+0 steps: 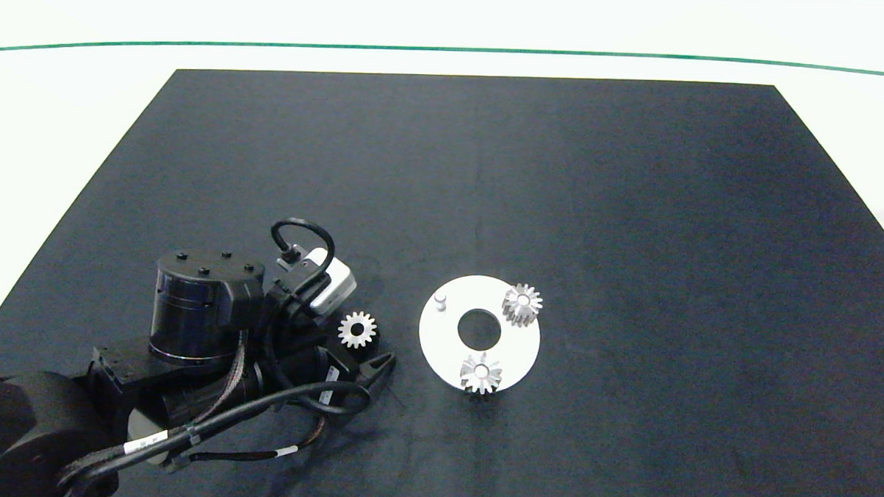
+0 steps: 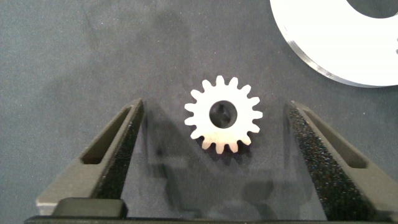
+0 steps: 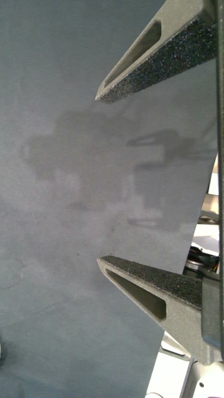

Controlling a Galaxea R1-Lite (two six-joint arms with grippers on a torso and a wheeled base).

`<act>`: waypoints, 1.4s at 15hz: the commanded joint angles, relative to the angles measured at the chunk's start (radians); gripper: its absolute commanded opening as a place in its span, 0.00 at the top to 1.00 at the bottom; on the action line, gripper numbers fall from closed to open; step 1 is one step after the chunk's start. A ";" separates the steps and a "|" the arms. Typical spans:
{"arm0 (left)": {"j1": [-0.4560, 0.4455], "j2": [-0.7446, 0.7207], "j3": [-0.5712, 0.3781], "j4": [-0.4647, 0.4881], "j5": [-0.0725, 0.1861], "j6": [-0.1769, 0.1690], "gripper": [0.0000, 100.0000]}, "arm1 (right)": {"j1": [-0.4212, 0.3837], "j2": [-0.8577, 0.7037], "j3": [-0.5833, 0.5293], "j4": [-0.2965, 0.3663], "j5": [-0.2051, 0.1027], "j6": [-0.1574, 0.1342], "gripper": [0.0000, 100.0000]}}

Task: Install three planetary gears onto the carrier pins

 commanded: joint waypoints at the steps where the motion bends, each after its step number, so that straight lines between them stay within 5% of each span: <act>1: -0.002 -0.006 0.000 -0.003 0.001 0.001 0.12 | 0.001 0.001 0.000 0.001 -0.003 0.000 0.00; 21: -0.011 0.000 0.005 -0.004 0.001 0.003 0.53 | 0.002 0.011 0.008 0.001 -0.001 0.000 0.00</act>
